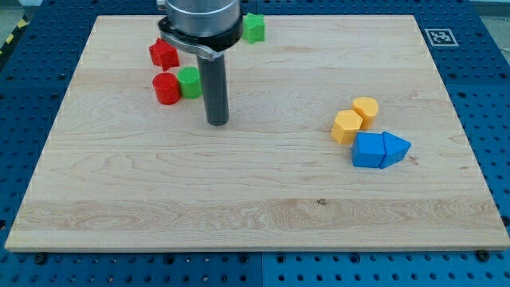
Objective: Separate the red circle and green circle
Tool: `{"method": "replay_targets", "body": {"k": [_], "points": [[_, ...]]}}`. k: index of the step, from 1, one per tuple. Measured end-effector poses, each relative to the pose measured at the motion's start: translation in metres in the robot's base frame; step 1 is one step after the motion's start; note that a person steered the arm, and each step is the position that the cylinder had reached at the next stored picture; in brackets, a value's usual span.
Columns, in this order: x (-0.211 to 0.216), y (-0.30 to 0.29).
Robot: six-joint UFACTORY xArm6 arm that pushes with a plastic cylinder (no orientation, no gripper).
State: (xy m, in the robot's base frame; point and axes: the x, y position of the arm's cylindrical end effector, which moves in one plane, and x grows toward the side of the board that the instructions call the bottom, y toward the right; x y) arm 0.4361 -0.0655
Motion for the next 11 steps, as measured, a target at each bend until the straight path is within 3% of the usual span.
{"method": "replay_targets", "body": {"k": [3,7,11], "points": [[-0.021,-0.096],[-0.022,-0.056],[-0.053,-0.046]]}}
